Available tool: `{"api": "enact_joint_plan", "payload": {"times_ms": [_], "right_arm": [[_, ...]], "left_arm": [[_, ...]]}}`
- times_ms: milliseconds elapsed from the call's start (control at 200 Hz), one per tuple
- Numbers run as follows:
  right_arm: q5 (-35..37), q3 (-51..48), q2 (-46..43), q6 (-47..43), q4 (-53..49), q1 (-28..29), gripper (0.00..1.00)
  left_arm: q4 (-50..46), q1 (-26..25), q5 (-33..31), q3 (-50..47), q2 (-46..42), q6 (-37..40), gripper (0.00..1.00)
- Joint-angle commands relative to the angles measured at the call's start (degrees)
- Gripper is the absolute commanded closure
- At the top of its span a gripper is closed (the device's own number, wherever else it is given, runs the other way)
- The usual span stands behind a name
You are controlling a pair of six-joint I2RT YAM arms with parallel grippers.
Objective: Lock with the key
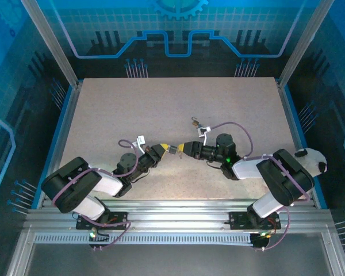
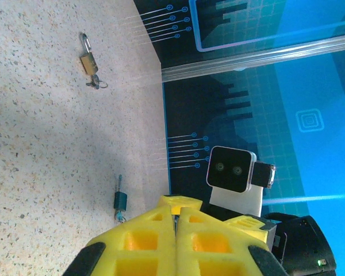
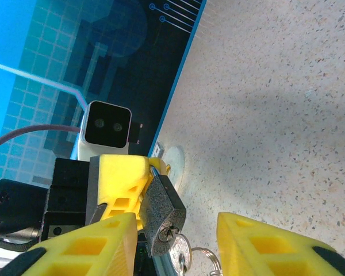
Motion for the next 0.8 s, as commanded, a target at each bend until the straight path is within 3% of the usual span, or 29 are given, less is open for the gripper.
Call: {"api": "enact_joint_plan", "payload": {"times_ms": [0, 415, 796], "right_arm": [[-1.0, -0.8, 1.0, 0.6, 4.7, 1.0, 0.61], [-1.4, -2.0, 2.1, 0.7, 6.9, 2.2, 0.62], [-2.1, -2.4, 3.5, 1.8, 9.4, 2.5, 0.71]], "left_arm": [[4.1, 0.4, -0.4, 0.8, 0.1, -1.3, 1.0], [4.1, 0.4, -1.3, 0.5, 0.0, -1.6, 1.0], [4.1, 0.4, -1.4, 0.5, 0.2, -1.9, 1.0]]}}
